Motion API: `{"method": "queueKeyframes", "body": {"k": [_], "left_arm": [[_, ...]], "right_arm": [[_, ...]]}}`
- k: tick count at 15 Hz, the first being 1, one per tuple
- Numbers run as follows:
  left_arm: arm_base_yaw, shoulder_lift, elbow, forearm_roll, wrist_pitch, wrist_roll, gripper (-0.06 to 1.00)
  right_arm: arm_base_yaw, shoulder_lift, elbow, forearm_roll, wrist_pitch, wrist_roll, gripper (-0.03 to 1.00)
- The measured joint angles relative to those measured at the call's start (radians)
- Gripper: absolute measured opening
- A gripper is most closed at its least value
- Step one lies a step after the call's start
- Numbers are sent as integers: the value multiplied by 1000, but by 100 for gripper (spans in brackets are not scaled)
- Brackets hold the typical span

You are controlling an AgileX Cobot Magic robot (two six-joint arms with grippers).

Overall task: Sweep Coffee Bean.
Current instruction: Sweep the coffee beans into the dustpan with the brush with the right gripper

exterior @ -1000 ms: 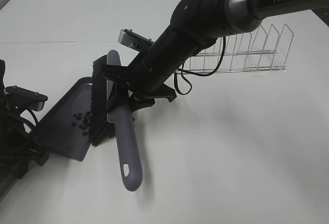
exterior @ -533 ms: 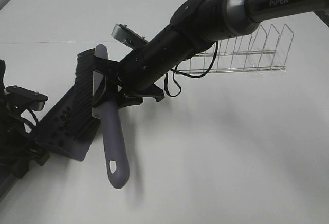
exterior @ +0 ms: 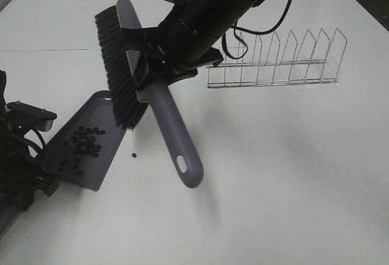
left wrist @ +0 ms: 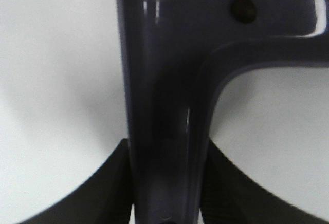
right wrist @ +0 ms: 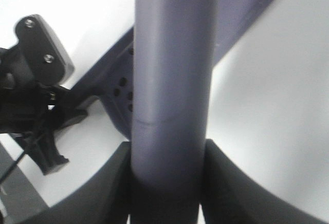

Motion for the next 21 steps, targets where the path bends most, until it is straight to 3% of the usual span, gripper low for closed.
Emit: {"method": "queueKeyframes", "body": {"k": [3,5,9,14,18,21], "left_arm": [[0,0,0,0,9,0,33],[0,0,0,0,25,1,33],[0,0,0,0,27,1,33],[0,0,0,0,35,1,33],[0,0,0,-1,40,1,33],[0,0,0,-2,41,1,33]], "right_arm": [[0,-8,0,-351,135,263,36],[0,4,0,-471,205,356,36],[16,24,0,-496,191,380,36],[145,126,-54,-589,186,412,36],[178,240,-188,-462,120,410,36],[178,269,-199,-342,36,392,36]]}}
